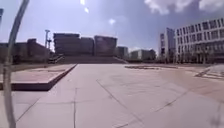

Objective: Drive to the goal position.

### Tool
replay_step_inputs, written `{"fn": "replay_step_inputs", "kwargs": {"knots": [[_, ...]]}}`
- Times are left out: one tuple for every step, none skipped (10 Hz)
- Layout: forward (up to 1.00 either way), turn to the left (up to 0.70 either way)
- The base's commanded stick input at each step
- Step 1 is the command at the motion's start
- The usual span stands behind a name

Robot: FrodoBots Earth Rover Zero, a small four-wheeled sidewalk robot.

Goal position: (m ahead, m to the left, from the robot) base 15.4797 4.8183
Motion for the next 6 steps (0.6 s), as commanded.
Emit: {"fn": "replay_step_inputs", "kwargs": {"knots": [[0.85,0.00],[0.85,0.00],[0.85,0.00],[0.85,0.00],[0.85,0.00],[0.85,0.00]]}}
